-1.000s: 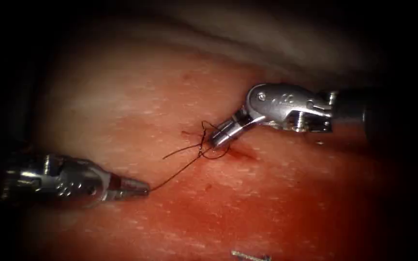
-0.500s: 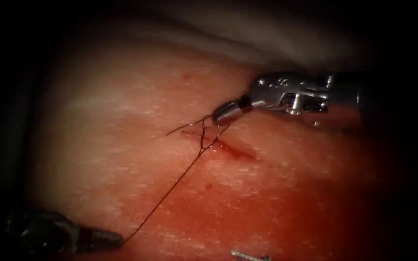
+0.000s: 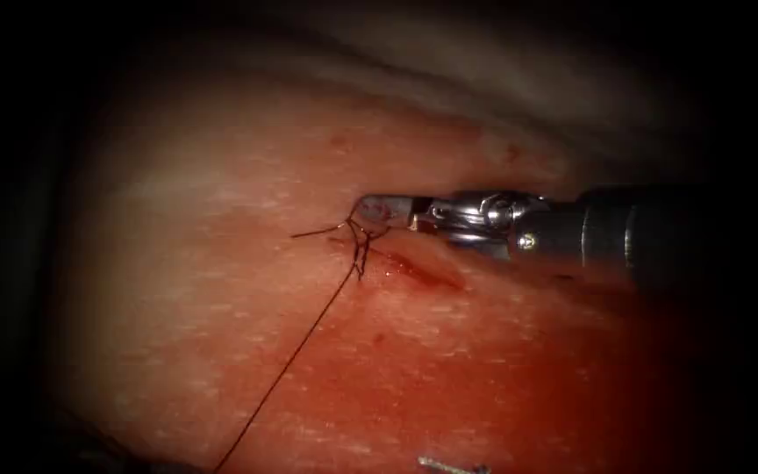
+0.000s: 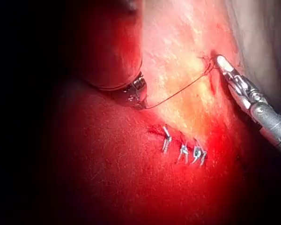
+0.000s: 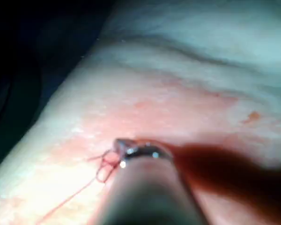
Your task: Wound Closure
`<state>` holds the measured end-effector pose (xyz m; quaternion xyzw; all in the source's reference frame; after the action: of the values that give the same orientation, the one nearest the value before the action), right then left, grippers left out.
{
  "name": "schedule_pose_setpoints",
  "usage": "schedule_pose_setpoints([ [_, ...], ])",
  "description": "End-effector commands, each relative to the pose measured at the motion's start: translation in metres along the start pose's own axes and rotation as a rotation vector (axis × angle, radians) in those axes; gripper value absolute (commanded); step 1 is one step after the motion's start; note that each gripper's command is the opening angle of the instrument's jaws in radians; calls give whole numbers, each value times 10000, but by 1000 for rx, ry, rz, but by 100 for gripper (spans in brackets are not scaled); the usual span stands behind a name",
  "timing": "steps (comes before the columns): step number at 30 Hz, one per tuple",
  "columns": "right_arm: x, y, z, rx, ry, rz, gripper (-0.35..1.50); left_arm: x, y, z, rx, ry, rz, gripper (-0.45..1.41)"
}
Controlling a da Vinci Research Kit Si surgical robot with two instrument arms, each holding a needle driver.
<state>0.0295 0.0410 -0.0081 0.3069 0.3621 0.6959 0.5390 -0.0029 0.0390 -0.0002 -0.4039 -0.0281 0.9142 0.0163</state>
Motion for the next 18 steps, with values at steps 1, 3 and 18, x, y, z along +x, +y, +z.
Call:
schedule_pose_setpoints([
  [1,4,2,8,3,-33,-34,-35,0,10,6,-5,2,-8,-35],
  [3,7,4,5,0,-53,-67,-35,-1,14,4,-4,2,-7,-35],
  [18,11,11,-3,-30,275,141,-35,1,42,1,-1,2,-11,-35],
])
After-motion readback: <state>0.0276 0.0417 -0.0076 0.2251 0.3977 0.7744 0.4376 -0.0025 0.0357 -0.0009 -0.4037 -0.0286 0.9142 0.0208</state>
